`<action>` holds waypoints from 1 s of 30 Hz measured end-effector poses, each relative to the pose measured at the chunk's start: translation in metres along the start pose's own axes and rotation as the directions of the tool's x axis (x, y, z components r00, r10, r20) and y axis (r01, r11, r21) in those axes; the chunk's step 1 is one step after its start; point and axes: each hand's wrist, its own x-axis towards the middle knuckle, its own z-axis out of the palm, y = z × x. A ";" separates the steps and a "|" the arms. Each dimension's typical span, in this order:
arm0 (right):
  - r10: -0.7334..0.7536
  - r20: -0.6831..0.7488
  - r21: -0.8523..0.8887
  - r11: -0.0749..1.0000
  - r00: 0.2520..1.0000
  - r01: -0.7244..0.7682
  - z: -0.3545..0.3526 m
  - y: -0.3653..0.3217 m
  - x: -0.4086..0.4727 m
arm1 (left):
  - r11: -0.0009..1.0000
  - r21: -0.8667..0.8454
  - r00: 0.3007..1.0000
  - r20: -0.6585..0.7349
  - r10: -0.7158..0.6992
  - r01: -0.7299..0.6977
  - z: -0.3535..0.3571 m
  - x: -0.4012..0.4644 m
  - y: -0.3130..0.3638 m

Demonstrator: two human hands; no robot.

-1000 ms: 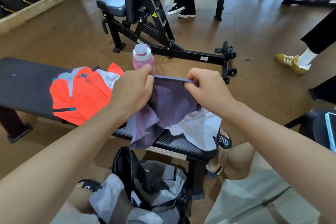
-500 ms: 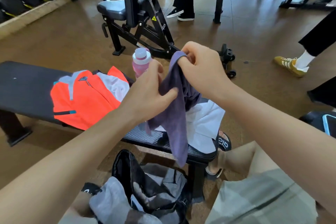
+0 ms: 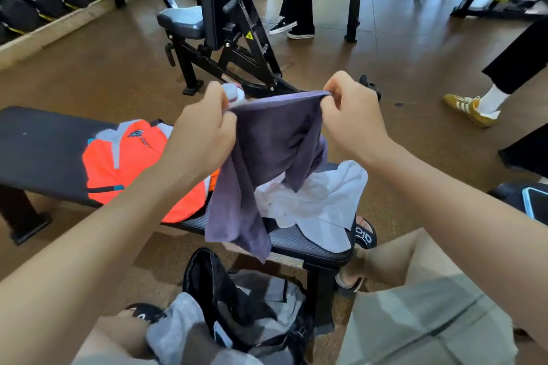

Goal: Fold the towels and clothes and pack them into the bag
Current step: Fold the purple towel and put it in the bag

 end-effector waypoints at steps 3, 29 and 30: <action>0.065 0.067 0.207 0.975 0.996 -0.077 -0.005 -0.021 -0.002 | 0.990 0.119 0.984 0.167 0.059 -0.079 0.012 -0.008 -0.006; 0.119 0.325 0.413 0.875 0.938 -0.254 0.011 -0.053 -0.031 | 0.910 0.289 0.955 0.105 0.277 -0.296 0.038 -0.041 0.012; 0.105 0.315 0.403 0.885 0.943 -0.233 0.010 -0.053 -0.032 | 0.892 0.321 0.948 0.099 0.301 -0.317 0.038 -0.040 0.012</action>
